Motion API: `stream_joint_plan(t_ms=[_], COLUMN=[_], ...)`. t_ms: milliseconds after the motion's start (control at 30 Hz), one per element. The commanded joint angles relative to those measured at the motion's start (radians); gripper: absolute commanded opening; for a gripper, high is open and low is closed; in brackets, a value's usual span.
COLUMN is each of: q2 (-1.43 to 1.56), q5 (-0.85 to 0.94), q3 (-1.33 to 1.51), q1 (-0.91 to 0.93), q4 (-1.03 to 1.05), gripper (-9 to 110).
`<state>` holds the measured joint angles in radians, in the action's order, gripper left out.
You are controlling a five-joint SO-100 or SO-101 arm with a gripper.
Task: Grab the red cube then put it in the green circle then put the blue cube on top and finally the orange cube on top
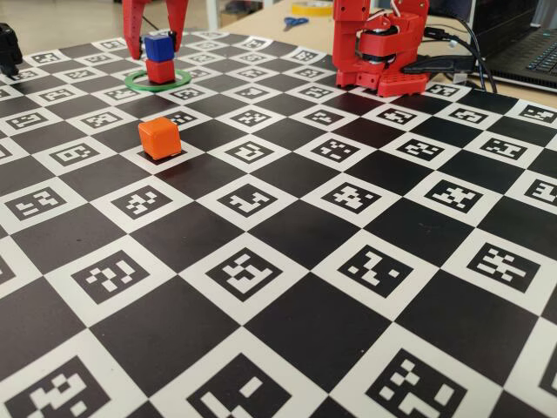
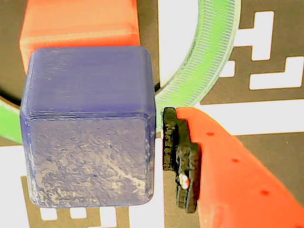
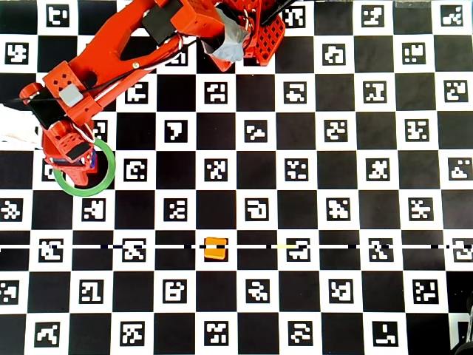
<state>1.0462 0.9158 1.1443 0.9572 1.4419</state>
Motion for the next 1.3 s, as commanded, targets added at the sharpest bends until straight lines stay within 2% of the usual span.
stream_joint_plan(t_ms=[0,200,667,1267], q2=[0.066,0.112,0.311,0.434], q5=[-0.006,-0.017,-0.16,-0.448], q3=[-0.026,-0.043,-0.064,-0.114], q1=[-0.008,-0.008,-0.075,-0.425], q4=[0.02,0.058,0.236,0.394], gripper=[47,53,53,52])
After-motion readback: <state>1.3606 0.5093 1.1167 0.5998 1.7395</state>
